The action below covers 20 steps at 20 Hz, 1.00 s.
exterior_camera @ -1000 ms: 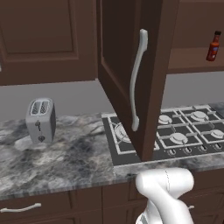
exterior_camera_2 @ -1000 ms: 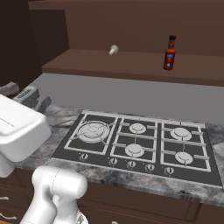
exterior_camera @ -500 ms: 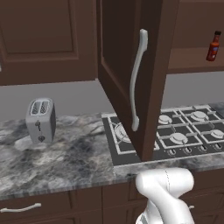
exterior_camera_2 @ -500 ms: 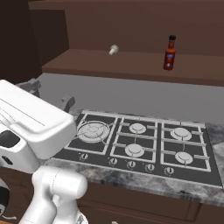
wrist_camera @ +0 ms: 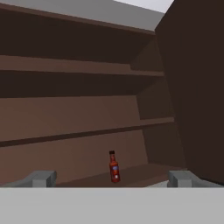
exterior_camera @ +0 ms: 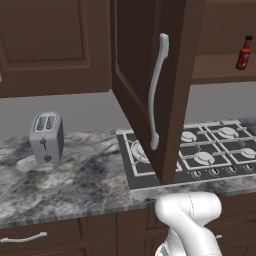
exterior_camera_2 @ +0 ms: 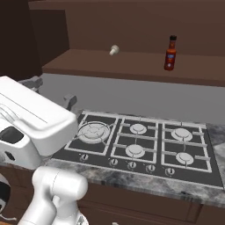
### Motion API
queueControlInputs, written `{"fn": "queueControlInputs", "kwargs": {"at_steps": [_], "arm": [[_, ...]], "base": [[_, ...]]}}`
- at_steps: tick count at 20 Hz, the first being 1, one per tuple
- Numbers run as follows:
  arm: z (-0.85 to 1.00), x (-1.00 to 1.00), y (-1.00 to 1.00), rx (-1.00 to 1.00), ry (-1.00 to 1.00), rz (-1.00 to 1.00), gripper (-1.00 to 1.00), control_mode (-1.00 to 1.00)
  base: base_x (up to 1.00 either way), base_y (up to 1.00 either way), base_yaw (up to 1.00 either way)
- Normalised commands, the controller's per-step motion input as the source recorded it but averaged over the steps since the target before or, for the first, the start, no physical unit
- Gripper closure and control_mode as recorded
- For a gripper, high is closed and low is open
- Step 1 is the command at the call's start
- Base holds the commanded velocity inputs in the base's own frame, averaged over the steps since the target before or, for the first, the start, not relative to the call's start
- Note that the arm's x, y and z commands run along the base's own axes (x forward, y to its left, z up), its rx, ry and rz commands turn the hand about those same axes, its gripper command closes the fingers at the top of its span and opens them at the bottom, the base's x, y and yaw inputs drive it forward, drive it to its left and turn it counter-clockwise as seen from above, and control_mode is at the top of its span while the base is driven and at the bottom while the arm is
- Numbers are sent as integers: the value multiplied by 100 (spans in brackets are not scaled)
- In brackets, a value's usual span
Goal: Pick the chicken drumstick from the plate and place it on the cutting board. Then pick the condiment bottle from the cabinet and place it next to the cutting board.
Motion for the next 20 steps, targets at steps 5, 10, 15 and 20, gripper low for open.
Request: {"fn": "queueControlInputs", "kwargs": {"at_steps": [5,10,15,20], "arm": [[0,20,0,0,0,0,-100,-100],[0,29,0,0,0,0,-100,-100],[0,31,0,0,0,0,-100,-100],[0,32,-3,0,0,0,-100,-100]], "base": [[0,0,0],[0,0,0],[0,0,0],[0,0,0]]}}
